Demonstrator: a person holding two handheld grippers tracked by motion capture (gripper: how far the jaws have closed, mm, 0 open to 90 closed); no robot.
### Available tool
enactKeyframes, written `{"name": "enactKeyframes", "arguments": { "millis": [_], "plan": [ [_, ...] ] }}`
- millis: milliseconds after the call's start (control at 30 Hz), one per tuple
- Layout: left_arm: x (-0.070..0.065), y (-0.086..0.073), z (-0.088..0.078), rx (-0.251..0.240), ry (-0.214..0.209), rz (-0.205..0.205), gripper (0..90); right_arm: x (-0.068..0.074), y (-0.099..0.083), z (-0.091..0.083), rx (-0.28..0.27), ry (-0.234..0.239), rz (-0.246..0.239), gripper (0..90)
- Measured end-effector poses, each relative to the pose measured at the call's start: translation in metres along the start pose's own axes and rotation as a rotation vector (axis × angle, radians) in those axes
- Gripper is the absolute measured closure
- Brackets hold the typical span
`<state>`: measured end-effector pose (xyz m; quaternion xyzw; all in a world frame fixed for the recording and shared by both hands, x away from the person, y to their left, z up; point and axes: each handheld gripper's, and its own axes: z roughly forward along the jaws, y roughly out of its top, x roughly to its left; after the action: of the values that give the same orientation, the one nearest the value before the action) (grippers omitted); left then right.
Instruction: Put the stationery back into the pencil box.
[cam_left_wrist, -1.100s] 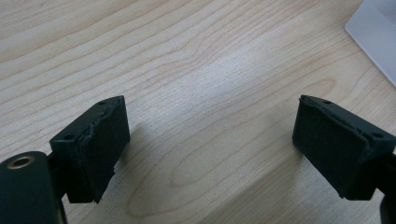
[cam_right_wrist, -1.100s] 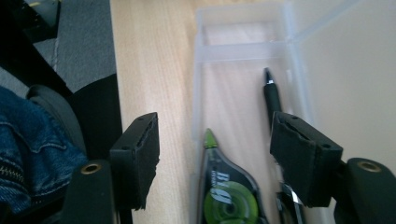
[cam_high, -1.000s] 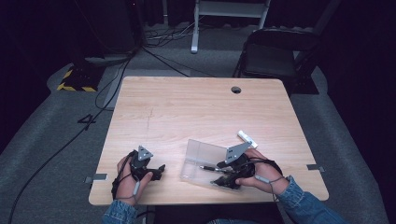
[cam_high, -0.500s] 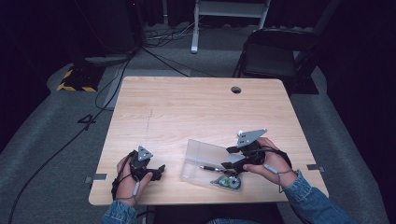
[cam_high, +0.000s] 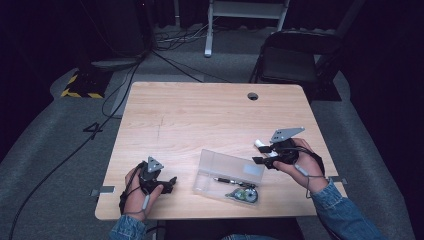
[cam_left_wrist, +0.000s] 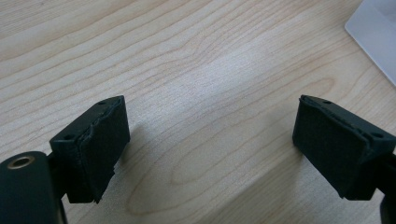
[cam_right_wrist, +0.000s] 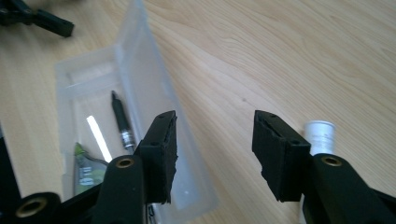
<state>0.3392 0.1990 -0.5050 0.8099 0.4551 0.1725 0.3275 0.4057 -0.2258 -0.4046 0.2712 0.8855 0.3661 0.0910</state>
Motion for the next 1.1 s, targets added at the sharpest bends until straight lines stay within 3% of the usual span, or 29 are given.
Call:
{"name": "enactKeyframes", "arguments": {
  "millis": [167, 333, 433, 700, 1100],
  "plan": [
    [0.000, 0.000, 0.000, -0.003, 0.001, -0.003, 11.5, -0.016, -0.006, 0.000, 0.024, -0.064, 0.021, 53.3],
    [0.000, 0.000, 0.000, -0.001, 0.000, 0.000, 11.5, -0.028, -0.011, 0.003, 0.048, -0.099, 0.048, 55.0],
    [0.000, 0.000, 0.000, -0.004, 0.001, -0.003, 11.5, -0.039, -0.018, 0.008, 0.085, -0.135, 0.075, 56.1],
    [0.000, 0.000, 0.000, -0.001, 0.000, -0.003, 11.4, -0.055, -0.029, 0.022, 0.137, -0.155, 0.130, 58.0],
    [0.000, 0.000, 0.000, -0.001, 0.000, 0.000, 11.4, -0.065, -0.038, 0.037, 0.196, -0.171, 0.158, 59.5]
  ]
}}
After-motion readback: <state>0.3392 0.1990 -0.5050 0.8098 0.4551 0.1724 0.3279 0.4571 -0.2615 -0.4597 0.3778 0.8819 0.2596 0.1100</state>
